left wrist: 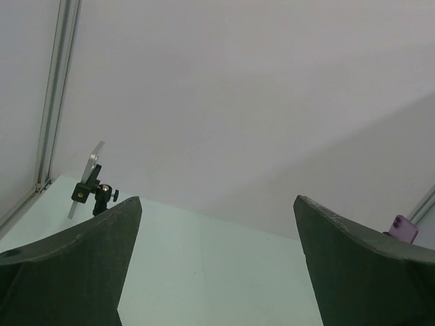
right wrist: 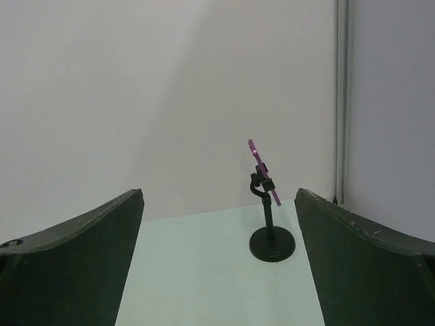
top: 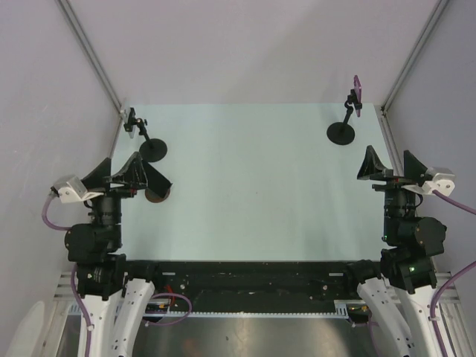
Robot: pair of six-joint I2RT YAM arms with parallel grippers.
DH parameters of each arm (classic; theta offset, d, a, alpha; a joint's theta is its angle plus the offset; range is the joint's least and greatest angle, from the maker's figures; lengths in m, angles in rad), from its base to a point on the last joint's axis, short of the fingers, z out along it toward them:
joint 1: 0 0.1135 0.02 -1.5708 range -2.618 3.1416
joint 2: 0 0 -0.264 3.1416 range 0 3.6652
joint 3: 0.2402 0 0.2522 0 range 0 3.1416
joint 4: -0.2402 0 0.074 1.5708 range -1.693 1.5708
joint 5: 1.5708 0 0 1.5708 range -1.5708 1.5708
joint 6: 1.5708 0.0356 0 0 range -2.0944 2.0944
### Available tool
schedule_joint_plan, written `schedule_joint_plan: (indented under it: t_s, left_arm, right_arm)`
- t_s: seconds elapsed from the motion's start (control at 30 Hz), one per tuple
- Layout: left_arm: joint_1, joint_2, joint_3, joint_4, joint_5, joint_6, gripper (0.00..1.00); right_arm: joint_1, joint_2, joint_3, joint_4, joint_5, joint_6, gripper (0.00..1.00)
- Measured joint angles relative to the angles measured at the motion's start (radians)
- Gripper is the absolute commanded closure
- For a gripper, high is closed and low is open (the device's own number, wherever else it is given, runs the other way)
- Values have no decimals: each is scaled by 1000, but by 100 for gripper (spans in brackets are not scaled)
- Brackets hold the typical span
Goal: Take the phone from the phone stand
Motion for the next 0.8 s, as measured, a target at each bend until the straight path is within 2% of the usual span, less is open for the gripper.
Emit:
schedule_joint_plan:
  t_s: [0.23, 0.57, 0.8]
  left_arm:
    - [0, 50, -3, -46, -16, -30, 0]
    - [0, 278, -2, -195, -3, -76, 0]
    - [14, 406, -8, -242, -1, -101, 0]
  right_arm:
    - [1, -3, 0, -8, 11, 0, 0]
    - [16, -13, 0, -9, 23, 0, 0]
    - [36, -13, 0, -31, 23, 0, 0]
